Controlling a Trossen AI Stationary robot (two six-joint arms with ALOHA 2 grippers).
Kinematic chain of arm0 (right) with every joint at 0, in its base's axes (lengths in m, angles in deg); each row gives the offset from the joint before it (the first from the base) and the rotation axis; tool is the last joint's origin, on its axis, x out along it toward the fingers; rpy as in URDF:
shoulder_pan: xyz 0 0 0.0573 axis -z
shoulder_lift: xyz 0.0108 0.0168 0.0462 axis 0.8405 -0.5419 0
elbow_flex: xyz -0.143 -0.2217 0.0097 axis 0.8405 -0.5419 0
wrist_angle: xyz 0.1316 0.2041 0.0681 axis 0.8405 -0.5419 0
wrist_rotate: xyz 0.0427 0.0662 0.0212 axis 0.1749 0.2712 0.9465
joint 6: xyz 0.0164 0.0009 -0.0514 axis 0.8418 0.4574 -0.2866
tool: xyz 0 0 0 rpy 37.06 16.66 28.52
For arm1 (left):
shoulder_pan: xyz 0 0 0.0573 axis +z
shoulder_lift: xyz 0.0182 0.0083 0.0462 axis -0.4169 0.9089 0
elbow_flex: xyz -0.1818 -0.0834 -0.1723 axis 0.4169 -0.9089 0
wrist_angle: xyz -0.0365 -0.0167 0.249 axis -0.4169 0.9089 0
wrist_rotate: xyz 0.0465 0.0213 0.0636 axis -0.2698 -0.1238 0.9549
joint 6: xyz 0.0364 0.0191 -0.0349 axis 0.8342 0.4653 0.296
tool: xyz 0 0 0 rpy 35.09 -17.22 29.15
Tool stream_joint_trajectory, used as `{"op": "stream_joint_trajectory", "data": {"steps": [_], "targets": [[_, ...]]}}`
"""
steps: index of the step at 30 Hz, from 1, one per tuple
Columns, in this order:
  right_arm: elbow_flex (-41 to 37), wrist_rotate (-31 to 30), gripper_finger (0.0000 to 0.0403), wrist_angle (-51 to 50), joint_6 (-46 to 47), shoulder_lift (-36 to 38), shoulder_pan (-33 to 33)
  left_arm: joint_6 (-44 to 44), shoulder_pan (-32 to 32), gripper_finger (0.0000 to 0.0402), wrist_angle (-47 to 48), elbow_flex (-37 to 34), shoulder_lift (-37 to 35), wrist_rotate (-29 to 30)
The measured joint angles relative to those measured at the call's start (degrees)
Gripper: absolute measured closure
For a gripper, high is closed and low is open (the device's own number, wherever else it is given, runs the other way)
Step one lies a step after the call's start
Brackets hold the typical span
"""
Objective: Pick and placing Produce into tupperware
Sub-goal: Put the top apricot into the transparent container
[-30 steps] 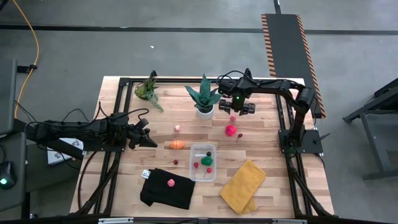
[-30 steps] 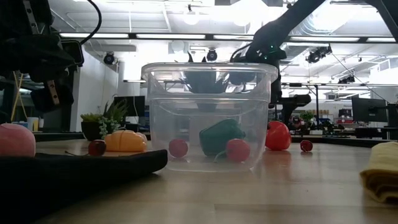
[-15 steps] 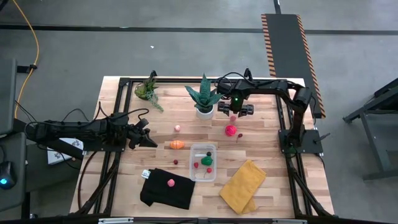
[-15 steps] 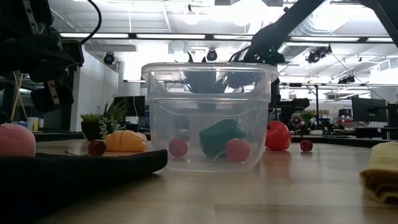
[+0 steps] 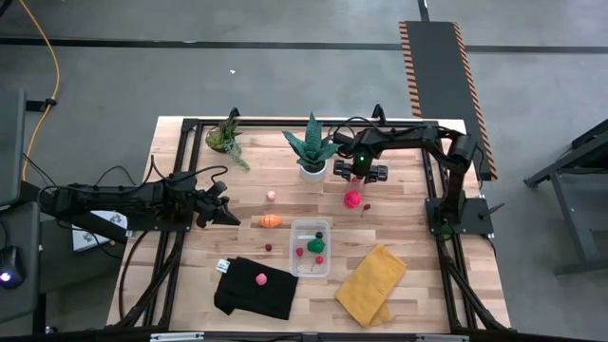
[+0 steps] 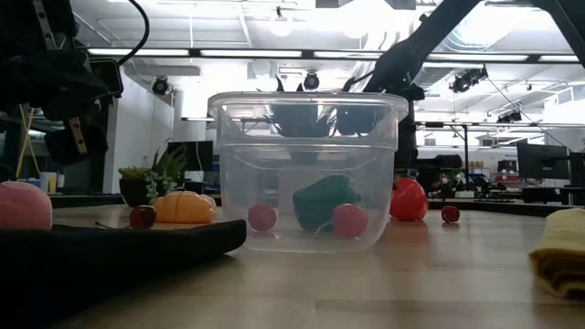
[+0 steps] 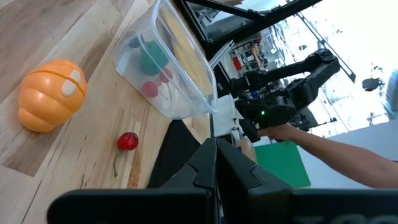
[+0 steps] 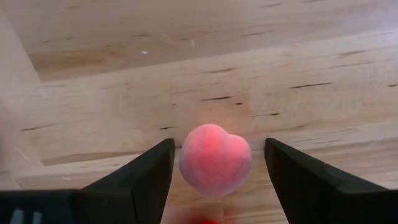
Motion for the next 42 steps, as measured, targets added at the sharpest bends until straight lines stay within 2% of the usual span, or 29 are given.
{"op": "stream_joint_trajectory", "data": {"steps": [8,23,29,34,42], "targets": [[0.0,0.3,0.0163,0.0,-0.4,0.0,0.4,0.0,0.0,0.0401,0.0,0.0,0.0,0.0],[0.1,0.6,0.0217,-0.5,-0.6,-0.1,0.7,0.0,0.0,0.0401,0.0,0.0,0.0,0.0],[0.0,-0.1,0.025,-2.6,-1.0,0.4,0.7,0.0,0.0,0.0401,0.0,0.0,0.0,0.0],[0.0,-0.9,0.0273,-4.0,-1.7,2.5,0.7,0.0,0.0,0.0401,0.0,0.0,0.0,0.0],[0.0,-4.9,0.0275,-10.2,-2.5,10.0,2.3,0.4,0.0,0.0401,0.0,0.0,0.0,0.0]]}}
